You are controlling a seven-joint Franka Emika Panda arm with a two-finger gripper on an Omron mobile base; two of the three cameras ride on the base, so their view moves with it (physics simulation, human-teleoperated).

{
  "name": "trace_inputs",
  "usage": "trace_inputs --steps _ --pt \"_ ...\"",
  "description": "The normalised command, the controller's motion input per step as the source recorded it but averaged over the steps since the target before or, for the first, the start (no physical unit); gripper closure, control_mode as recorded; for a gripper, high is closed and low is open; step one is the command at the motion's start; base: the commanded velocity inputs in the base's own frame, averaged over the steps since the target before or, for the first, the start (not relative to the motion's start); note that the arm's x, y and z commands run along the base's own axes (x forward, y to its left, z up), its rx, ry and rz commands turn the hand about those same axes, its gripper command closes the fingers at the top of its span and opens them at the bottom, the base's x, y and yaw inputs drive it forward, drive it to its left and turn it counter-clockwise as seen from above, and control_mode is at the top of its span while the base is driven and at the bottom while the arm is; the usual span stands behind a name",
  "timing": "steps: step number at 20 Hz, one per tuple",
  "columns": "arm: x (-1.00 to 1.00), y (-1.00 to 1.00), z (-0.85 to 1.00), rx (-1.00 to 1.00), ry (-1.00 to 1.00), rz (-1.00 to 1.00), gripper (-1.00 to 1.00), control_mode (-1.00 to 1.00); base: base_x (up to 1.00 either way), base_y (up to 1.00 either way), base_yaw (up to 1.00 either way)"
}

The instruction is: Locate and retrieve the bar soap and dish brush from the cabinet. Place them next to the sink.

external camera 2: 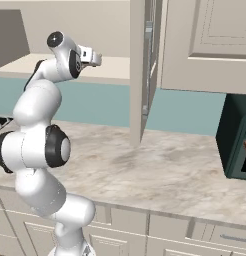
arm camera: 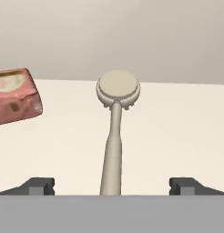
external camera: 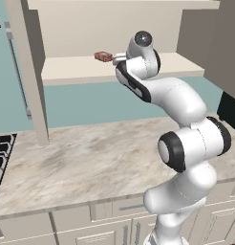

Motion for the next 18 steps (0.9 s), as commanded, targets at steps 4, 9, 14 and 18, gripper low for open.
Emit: trace_inputs --steps 4,9,14,18 --pt "0.18 0.00 -0.09 0.00 0.02 0.00 -1.00 -1.00 0.00 0.00 0.00" --pt "0.14 0.00 -0.08 0.00 0.02 0.00 1.00 -1.00 0.00 0.00 0.00" --pt "0.01 0.00 0.00 0.00 0.00 0.00 1.00 -1.00 0.00 0.00 0.00" --pt "0.00 0.00 0.00 0.00 0.00 0.00 1.00 -1.00 0.00 0.00 0.00"
